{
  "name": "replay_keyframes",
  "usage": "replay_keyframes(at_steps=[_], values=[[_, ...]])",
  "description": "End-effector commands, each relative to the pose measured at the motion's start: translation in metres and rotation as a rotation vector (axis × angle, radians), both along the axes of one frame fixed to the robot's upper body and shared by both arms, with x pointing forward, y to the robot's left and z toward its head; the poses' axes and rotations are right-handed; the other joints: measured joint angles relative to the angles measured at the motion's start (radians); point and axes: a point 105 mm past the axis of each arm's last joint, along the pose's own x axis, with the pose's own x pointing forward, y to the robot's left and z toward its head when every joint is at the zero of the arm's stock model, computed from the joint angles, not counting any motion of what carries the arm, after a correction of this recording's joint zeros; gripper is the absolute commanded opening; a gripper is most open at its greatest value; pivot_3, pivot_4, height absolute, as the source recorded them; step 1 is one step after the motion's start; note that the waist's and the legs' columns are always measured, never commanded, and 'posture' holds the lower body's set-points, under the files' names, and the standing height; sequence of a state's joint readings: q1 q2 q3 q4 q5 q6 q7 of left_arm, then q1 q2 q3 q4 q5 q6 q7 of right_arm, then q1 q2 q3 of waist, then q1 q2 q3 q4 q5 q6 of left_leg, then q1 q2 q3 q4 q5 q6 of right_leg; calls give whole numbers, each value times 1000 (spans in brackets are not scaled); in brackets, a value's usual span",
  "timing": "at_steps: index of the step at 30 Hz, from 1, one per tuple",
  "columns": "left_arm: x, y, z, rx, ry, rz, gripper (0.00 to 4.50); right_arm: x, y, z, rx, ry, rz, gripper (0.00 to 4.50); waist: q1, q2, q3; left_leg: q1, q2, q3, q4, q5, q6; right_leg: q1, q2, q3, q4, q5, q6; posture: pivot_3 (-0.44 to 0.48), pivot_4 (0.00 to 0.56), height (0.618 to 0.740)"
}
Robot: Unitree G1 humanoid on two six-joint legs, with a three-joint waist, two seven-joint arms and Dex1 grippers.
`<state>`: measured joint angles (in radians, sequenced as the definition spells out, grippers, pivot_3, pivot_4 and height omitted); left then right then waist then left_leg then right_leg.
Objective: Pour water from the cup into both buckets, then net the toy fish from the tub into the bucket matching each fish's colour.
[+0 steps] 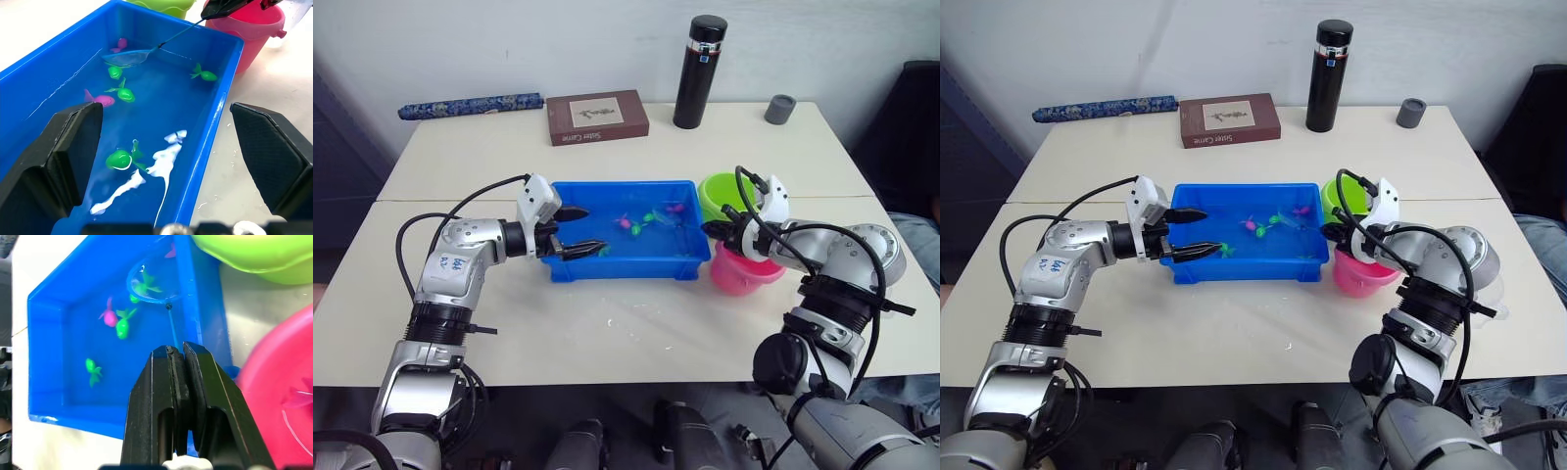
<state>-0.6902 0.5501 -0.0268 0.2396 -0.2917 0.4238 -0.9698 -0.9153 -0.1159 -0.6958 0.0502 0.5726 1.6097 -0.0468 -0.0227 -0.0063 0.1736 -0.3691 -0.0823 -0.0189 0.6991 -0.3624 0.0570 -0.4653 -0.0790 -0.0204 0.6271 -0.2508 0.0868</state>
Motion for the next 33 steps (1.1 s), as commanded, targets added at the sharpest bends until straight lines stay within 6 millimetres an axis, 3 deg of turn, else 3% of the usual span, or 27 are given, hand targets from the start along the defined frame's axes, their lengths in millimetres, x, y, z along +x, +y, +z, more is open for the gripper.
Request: replay_keyframes(at_steps=[1,9,22,27,33], values=[[-1,-4,12,-2,-54,-20,4482,-4,4,4,-7,-33,18,0,-4,0,0,0,0,0,0,0,0,0,0,0,0,0,0,0,150,740],[-1,-3,12,0,-55,-17,4482,-8,11,7,-6,-55,59,0,-5,0,0,0,0,0,0,0,0,0,0,0,0,0,0,0,150,740],[0,-5,13,-1,-64,-19,4482,3,-12,4,-118,-27,-55,0,-5,0,0,0,0,0,0,0,0,0,0,0,0,0,0,0,150,740],[0,-7,14,-8,-66,-23,4482,6,-6,13,-187,-106,-18,0,-3,0,0,0,-1,0,0,0,0,0,0,0,0,0,0,0,150,740],[0,-9,15,-12,-66,-29,4482,12,-13,9,-250,-131,-64,0,-4,0,0,0,0,0,0,0,0,0,0,0,0,0,0,0,150,740]])
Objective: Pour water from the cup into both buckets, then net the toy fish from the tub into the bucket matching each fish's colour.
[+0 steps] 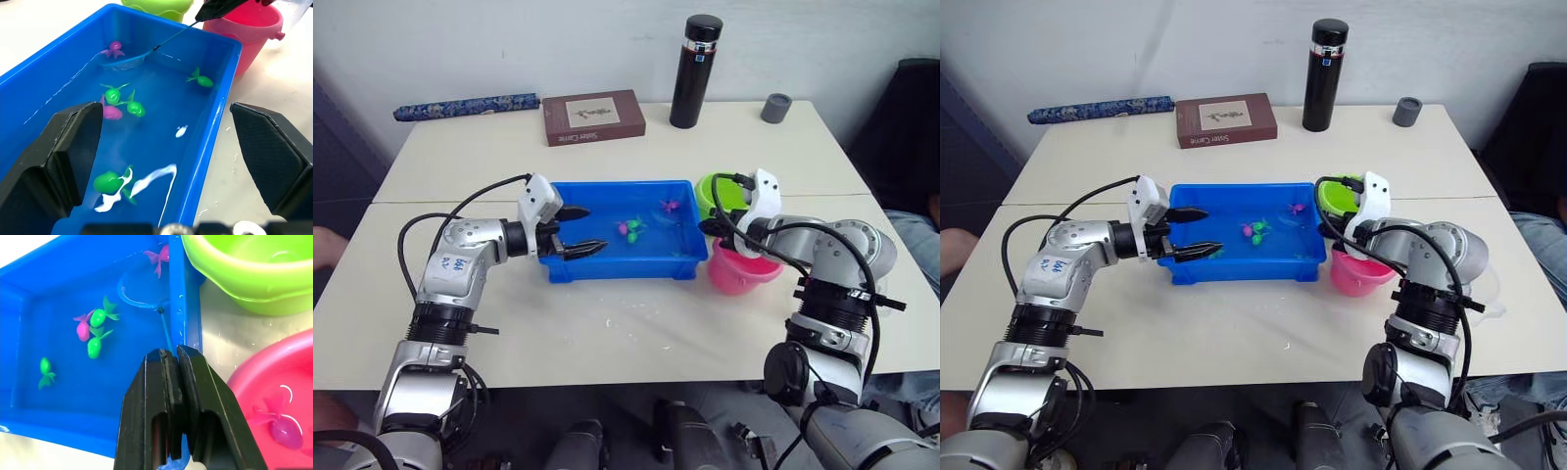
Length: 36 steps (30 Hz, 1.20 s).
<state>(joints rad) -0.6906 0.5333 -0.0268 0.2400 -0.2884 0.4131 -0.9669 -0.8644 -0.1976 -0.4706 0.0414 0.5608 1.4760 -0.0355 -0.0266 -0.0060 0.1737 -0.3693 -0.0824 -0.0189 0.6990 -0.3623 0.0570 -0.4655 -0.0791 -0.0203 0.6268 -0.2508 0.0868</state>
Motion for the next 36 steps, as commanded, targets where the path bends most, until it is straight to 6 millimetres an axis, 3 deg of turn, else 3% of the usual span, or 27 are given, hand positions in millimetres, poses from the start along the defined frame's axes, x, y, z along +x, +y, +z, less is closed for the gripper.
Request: replay_keyframes(at_steps=[1,11,24,30,36], values=[[-1,-5,15,-3,-58,-20,4482,6,-13,10,-64,-77,-48,0,0,0,0,0,0,0,0,0,0,0,0,0,0,0,0,0,150,740],[0,-6,17,-8,-64,-22,4482,-4,2,18,-402,-322,183,0,10,0,0,0,0,0,0,0,0,0,0,0,-1,0,0,0,150,740],[1,-7,17,-7,-63,-31,4482,-18,9,19,-546,-456,306,0,23,0,0,0,0,0,0,0,0,0,0,0,-1,0,0,0,150,740],[2,-9,17,-5,-55,-45,4482,-34,13,23,-562,-527,346,0,26,0,0,0,0,0,0,0,0,0,0,0,-2,0,0,0,150,740],[1,-22,23,-40,-23,-131,4482,-67,3,36,-587,-628,352,0,38,0,0,-1,0,-1,1,0,0,1,0,-1,-3,0,0,0,150,740]])
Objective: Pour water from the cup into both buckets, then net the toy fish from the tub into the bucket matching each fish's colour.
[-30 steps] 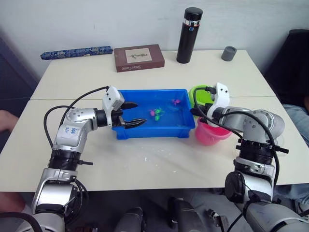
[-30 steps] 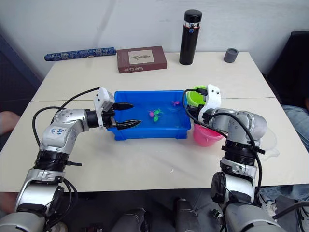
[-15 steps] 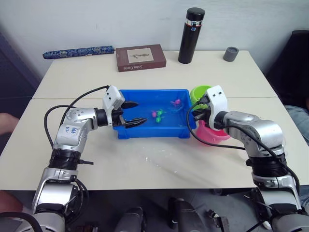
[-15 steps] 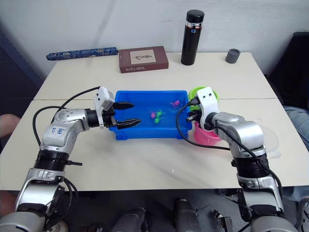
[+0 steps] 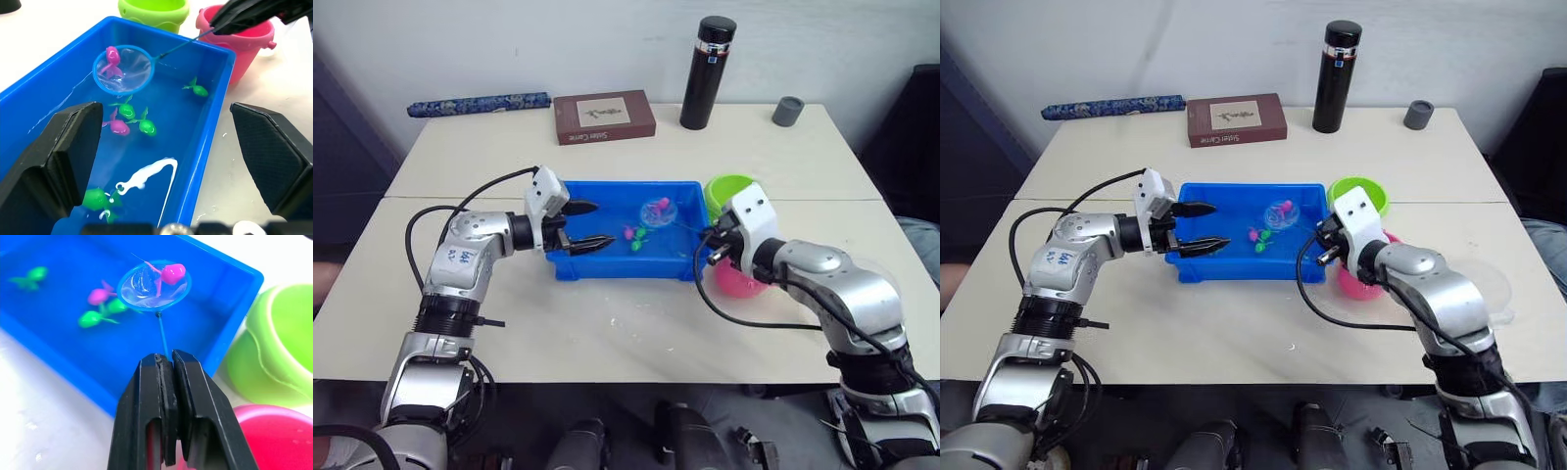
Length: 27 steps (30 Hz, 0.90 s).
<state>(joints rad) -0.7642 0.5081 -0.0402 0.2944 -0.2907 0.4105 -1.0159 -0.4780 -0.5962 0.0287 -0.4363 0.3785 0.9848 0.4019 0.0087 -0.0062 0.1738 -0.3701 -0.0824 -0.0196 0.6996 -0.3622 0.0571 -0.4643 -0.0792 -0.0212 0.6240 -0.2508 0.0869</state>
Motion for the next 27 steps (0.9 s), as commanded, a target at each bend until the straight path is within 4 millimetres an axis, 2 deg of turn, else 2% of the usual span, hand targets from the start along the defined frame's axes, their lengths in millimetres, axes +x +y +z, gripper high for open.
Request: replay_keyframes(at_steps=[1,9,17,22,27], values=[[-3,-11,11,-23,-15,-83,4482,-22,-7,29,-2,-137,20,0,5,0,0,0,0,0,0,0,0,0,0,0,0,0,0,0,150,740],[-5,-50,10,-22,2,-264,4482,-71,-43,45,-26,-240,-93,0,21,0,0,0,0,0,0,0,0,1,0,0,-1,0,0,0,150,740],[-15,-88,10,-33,15,-456,4482,-115,-87,44,-95,-288,-304,0,21,0,0,0,0,0,0,0,1,2,0,0,-2,1,1,0,150,740],[-16,-100,10,-40,12,-501,4482,-133,-109,36,-304,-304,-374,0,27,0,0,1,-1,1,0,0,2,3,0,2,-2,1,2,0,150,740],[-12,-101,9,-38,8,-506,4482,-137,-100,37,-595,-385,-274,0,16,0,0,3,0,2,0,0,2,3,1,3,-2,1,2,0,150,740]])
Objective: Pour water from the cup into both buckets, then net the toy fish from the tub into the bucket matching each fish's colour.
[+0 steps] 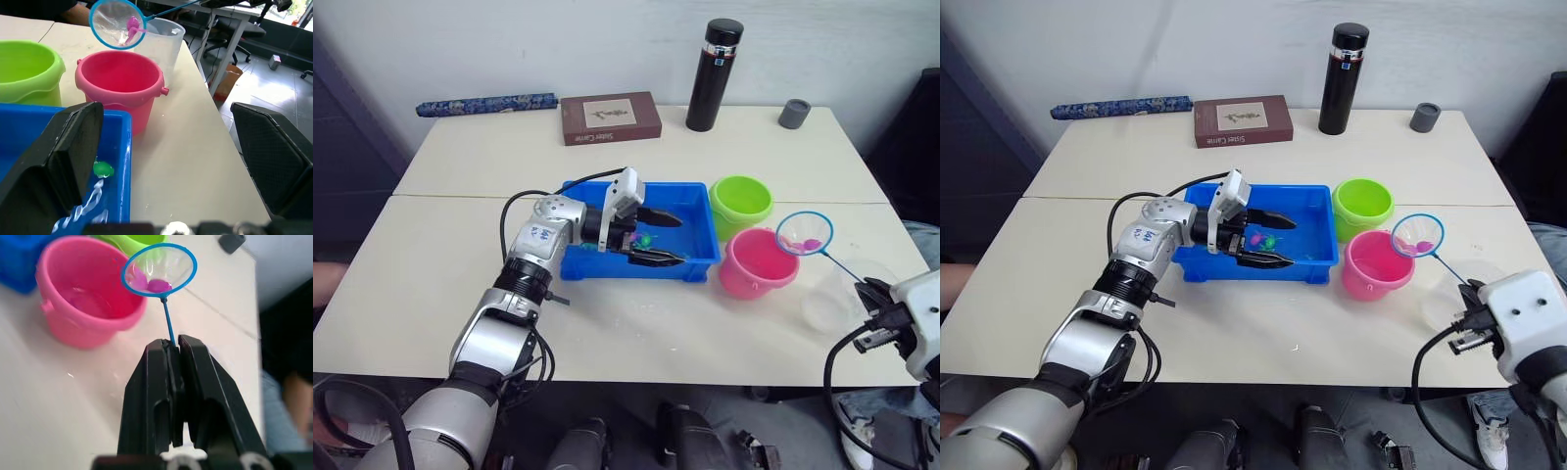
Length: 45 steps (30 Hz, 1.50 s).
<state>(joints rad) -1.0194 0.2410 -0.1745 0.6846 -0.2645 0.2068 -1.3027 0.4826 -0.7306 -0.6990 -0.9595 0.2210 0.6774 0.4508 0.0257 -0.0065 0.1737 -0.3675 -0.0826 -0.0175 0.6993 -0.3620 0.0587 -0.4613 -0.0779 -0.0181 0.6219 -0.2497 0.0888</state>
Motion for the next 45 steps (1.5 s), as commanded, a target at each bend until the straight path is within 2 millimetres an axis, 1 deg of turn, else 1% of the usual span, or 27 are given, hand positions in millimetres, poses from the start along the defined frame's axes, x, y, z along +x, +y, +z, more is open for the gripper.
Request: replay_keyframes(at_steps=[1,5,6,8,11,13,14,16,17,18,20,22,23,24,25,27,28,30,32,33,34,36,38,39,41,43,45], values=[[2,-2,10,-10,-43,-13,4482,-3,29,21,-297,-98,139,0,-1,0,0,0,0,0,0,0,0,0,0,0,0,0,0,0,150,740],[4,0,10,-12,-48,-8,4482,2,33,20,-582,-104,209,0,2,0,0,0,0,0,1,0,0,0,0,0,-1,0,0,0,150,740],[4,1,10,-11,-49,-4,4482,3,31,18,-716,-94,235,0,2,0,0,0,0,0,1,0,0,0,0,0,-1,0,0,0,150,740],[5,2,10,-11,-52,3,4482,4,27,11,-904,-70,286,0,5,-1,0,0,-1,1,1,0,0,0,0,0,-1,0,0,0,150,740],[5,5,10,-9,-56,15,4482,6,22,10,-1111,-89,323,0,10,-2,1,0,-1,0,1,0,0,0,0,0,-2,0,0,0,150,740],[6,8,10,-9,-58,26,4482,8,24,9,-1158,-98,361,0,9,-2,1,0,-1,0,1,0,0,0,0,0,-1,0,0,0,150,740],[7,9,10,-9,-60,30,4482,9,21,10,-1152,-101,352,0,9,-2,1,0,-1,1,1,0,0,0,0,0,-1,0,0,0,150,740],[7,10,10,-9,-61,35,4482,13,9,17,-1126,-112,282,0,7,-2,1,0,-1,0,1,0,0,0,0,0,-1,0,0,0,150,740],[8,11,10,-9,-61,38,4482,14,9,16,-1134,-110,297,0,7,-2,1,0,-1,0,1,0,0,0,0,0,-1,0,0,0,150,740],[8,11,11,-9,-62,40,4482,14,13,12,-1134,-103,340,0,6,-2,1,0,-1,0,2,0,0,0,0,0,-1,0,0,0,150,740],[8,12,11,-8,-63,45,4482,13,22,5,-1091,-110,397,0,6,-2,1,0,-1,0,1,0,0,0,0,0,-1,0,0,0,150,740],[10,14,10,0,-65,58,4482,16,25,14,-947,-162,357,0,3,-2,1,0,0,0,1,0,0,0,0,0,-1,0,0,0,150,740],[14,20,7,11,-63,90,4482,20,29,20,-784,-193,343,0,2,-2,1,0,0,0,1,1,0,0,0,0,-1,0,0,0,150,740],[17,24,6,19,-63,113,4482,22,33,23,-670,-205,347,0,-2,-2,1,0,0,0,2,1,0,0,0,0,-1,0,0,0,150,740],[20,32,3,31,-60,150,4482,28,37,29,-539,-229,343,0,-6,-3,1,1,0,0,2,0,0,1,0,0,-1,0,0,0,150,740],[25,44,-1,46,-56,205,4482,38,44,36,-385,-244,356,0,-10,-3,1,2,0,0,2,1,0,2,0,1,-1,0,-1,0,150,740],[27,53,-2,51,-54,237,4482,44,51,38,-322,-235,388,0,-14,-2,1,2,1,0,2,1,0,1,0,1,0,0,-1,0,150,740],[28,66,-4,60,-51,284,4482,52,63,38,-243,-202,441,0,-15,-2,1,2,1,0,2,1,-1,0,0,0,1,0,-1,0,150,740],[28,86,-6,71,-49,348,4482,65,76,32,-136,-132,499,0,-15,-2,1,2,2,-1,1,1,-2,0,0,0,1,0,-2,0,150,740],[28,93,-7,75,-48,371,4482,69,82,30,-101,-105,518,0,-15,-2,1,2,2,-1,1,1,-2,0,1,0,1,0,-2,0,150,740],[28,106,-7,78,-50,426,4482,82,87,25,-52,-60,527,0,-14,-2,1,1,2,-1,1,1,-2,-1,0,-1,1,0,-2,0,150,740],[25,123,-7,82,-54,504,4482,100,93,18,-8,-5,524,0,-15,-2,1,1,2,-1,2,1,-2,-1,0,0,2,0,-3,0,150,740],[20,133,-7,88,-56,553,4482,114,99,13,6,33,525,0,-13,-2,1,0,2,-1,2,1,-2,-1,0,0,3,1,-3,0,150,740],[14,140,-8,92,-53,581,4482,122,104,9,12,62,541,0,-10,-2,1,0,1,-1,2,1,-2,-1,0,-1,3,1,-3,0,150,740],[5,148,-9,98,-45,616,4482,131,115,3,25,99,572,0,-8,-2,1,-1,2,-1,2,1,-2,-2,0,-1,3,1,-3,0,150,740],[-2,152,-10,105,-39,638,4482,135,124,1,49,120,602,0,-1,-2,1,-1,2,-1,1,1,-2,-2,0,-1,3,1,-3,0,150,740],[-11,156,-14,126,-40,657,4482,136,134,-6,75,173,648,0,-1,-2,1,-2,1,-2,2,1,-2,-2,-1,-2,2,1,-3,0,150,740]])
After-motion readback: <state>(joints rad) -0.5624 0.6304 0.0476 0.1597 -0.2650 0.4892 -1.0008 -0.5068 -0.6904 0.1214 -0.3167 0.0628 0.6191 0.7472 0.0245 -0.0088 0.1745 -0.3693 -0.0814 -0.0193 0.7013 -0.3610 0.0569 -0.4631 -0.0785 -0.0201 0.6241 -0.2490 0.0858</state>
